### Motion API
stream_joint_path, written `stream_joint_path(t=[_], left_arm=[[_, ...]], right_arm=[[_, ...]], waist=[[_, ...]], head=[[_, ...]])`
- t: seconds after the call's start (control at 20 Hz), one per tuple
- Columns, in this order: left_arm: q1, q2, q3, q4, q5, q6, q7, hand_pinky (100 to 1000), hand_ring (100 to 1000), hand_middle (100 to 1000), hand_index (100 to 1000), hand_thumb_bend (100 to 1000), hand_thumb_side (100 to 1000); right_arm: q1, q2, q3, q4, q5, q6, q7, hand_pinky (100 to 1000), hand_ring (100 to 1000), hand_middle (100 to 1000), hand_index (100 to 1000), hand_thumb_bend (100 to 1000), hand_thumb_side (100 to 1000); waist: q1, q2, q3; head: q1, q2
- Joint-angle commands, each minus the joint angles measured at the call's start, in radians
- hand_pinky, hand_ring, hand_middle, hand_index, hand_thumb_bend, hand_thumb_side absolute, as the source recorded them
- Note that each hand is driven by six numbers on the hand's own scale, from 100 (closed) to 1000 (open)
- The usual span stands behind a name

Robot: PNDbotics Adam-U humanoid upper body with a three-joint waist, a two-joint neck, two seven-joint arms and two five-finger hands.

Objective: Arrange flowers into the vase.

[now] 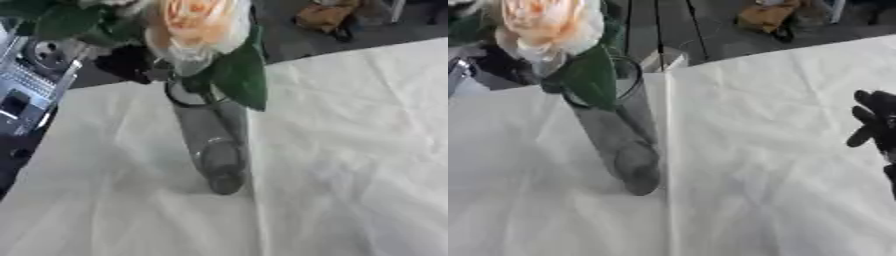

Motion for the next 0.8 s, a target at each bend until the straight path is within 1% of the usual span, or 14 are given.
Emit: stream_joint_path(t=[0.05, 0.4, 0.8], left_arm=[[-0.015, 0.034, 0.029, 0.005, 0.030, 0.014, -0.038, 939, 920, 916, 1000, 759, 1000], [-0.015, 0.044, 0.044, 0.022, 0.033, 0.040, -0.115, 947, 923, 922, 1000, 766, 1000], [-0.001, 0.057, 0.061, 0.021, 0.024, 0.047, -0.157, 956, 928, 929, 1000, 787, 1000]], right_arm=[[-0.006, -0.020, 0.000, -0.020, -0.002, 0.001, -0.002, 1000, 1000, 504, 918, 100, 1000], [-0.003, -0.022, -0.001, -0.020, -0.003, 0.003, -0.003, 1000, 1000, 503, 918, 100, 1000], [-0.001, -0.020, -0.003, -0.020, -0.002, 0.006, -0.003, 1000, 1000, 503, 918, 100, 1000]], waist=[[0.003, -0.040, -0.004], [0.007, -0.045, -0.003], [0.006, -0.047, 0.001]], head=[[0.006, 0.003], [0.007, 0.006], [0.006, 0.006]])
